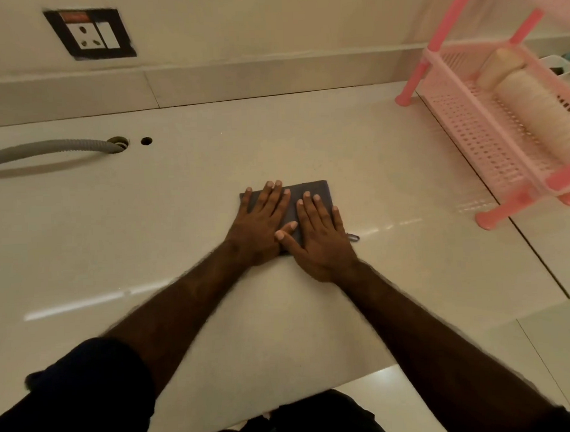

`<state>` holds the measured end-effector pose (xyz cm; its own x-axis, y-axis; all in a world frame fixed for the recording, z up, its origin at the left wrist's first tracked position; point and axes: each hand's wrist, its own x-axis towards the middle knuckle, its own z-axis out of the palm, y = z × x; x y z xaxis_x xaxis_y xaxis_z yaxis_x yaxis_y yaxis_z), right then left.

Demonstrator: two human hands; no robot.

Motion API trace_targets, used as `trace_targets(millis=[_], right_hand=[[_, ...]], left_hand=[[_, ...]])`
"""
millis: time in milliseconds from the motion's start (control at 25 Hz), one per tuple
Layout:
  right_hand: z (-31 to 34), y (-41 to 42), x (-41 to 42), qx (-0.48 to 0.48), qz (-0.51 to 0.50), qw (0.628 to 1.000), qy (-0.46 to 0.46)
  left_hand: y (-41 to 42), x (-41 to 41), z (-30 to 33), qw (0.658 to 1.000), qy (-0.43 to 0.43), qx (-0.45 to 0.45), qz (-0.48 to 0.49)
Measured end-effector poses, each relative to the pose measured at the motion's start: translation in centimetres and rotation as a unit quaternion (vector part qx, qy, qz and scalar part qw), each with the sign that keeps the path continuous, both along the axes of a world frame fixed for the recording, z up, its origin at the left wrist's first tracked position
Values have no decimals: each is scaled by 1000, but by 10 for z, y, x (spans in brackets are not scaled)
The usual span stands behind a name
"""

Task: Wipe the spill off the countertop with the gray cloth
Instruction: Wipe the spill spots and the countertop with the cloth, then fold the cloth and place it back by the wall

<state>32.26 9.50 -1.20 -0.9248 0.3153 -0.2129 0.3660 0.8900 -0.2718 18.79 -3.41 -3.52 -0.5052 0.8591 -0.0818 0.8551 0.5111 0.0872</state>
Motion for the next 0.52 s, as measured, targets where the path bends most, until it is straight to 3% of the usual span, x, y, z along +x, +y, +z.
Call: trace_targets(millis=[280, 400, 520], right_hand=[[14, -8, -32, -77, -11, 997, 2], [22, 6, -43, -99, -106, 986, 85], [27, 15, -53, -122, -218, 964, 96]], left_hand=[[-69, -20, 15, 989, -11, 30, 148], [-71, -34, 25, 987, -16, 42, 153], [-68, -42, 32, 978, -71, 73, 183]])
